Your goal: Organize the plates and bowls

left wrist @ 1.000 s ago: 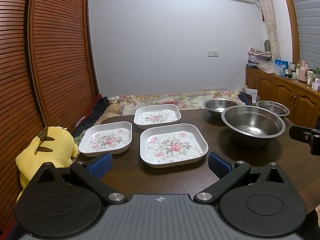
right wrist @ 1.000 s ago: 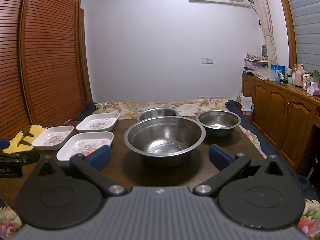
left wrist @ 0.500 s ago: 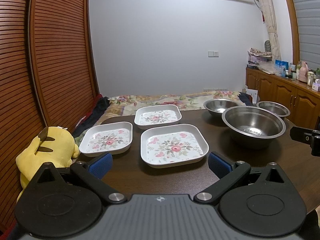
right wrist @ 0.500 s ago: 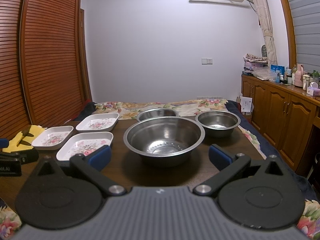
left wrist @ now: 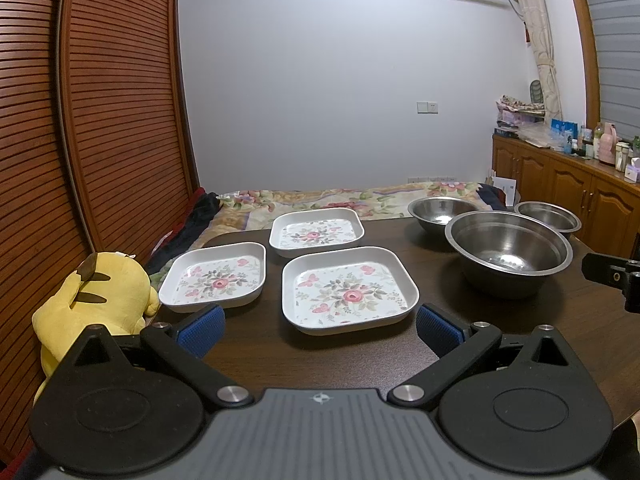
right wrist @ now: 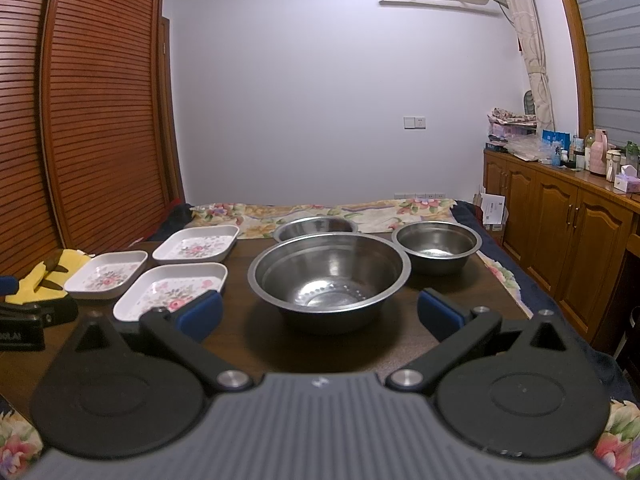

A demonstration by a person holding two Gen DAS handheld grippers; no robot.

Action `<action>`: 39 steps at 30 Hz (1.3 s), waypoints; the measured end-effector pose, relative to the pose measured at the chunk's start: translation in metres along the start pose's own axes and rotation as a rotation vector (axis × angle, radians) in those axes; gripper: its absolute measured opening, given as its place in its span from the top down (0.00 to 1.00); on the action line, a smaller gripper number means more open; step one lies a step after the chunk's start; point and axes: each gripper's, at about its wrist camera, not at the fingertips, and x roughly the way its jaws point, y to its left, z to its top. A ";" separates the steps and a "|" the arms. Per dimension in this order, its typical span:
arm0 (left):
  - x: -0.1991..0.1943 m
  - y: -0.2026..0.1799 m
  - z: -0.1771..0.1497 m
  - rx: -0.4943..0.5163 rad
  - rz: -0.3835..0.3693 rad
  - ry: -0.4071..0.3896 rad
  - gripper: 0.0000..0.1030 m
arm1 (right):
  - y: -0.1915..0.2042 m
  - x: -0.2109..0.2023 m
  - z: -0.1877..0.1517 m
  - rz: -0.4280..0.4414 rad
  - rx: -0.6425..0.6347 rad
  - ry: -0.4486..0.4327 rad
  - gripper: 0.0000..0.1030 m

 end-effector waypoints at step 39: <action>0.035 0.019 -0.013 -0.070 -0.063 0.156 0.00 | 0.014 0.013 -0.004 0.046 -0.029 0.020 0.00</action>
